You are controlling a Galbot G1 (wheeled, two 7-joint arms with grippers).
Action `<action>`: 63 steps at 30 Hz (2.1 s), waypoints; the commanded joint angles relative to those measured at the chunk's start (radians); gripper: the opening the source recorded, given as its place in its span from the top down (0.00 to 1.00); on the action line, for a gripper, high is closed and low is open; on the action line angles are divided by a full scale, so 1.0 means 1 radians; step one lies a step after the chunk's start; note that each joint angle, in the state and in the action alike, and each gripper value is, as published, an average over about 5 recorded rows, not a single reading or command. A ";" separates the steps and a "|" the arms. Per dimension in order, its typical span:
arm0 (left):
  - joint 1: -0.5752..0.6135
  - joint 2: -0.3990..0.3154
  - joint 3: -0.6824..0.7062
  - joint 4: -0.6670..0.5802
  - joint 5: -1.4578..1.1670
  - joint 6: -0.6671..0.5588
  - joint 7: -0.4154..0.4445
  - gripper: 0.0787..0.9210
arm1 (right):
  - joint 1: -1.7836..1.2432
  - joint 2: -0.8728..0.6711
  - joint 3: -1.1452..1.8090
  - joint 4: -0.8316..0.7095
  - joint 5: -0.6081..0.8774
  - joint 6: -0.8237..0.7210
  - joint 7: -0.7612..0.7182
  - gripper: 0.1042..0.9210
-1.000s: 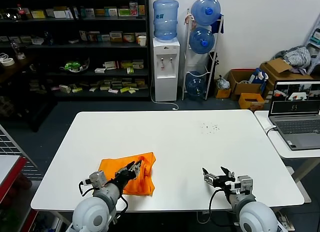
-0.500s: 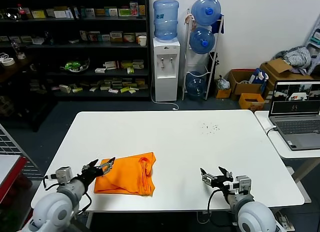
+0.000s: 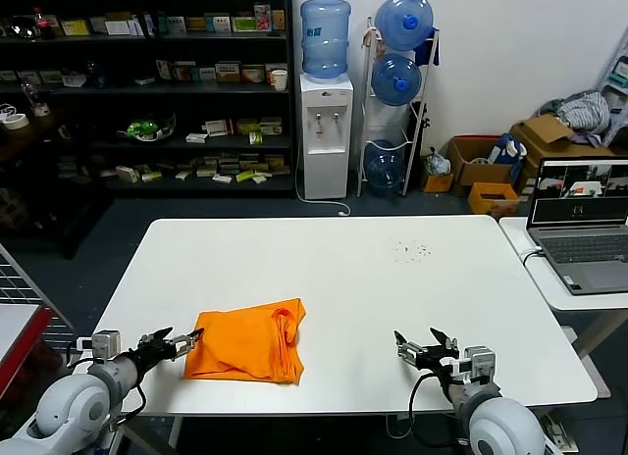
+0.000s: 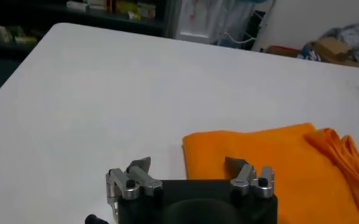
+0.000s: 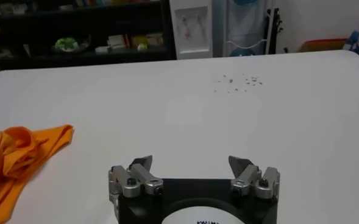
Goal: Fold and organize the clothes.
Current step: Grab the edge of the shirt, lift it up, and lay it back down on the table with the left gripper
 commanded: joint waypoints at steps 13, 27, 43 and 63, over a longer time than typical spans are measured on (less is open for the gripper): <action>-0.029 0.021 0.062 0.051 0.018 0.007 0.046 0.16 | 0.000 -0.001 0.001 -0.001 0.002 0.001 0.001 0.12; -0.024 -0.005 0.064 0.029 0.021 -0.014 0.031 0.62 | 0.000 0.004 -0.003 -0.004 0.000 0.002 0.002 0.12; 0.034 -0.026 -0.037 -0.223 0.019 0.006 -0.053 0.99 | 0.006 0.011 -0.006 -0.019 -0.004 0.009 -0.003 0.12; 0.171 0.237 -0.350 -0.181 0.091 0.086 -0.139 0.99 | 0.045 0.027 -0.031 -0.052 -0.006 0.033 -0.039 0.12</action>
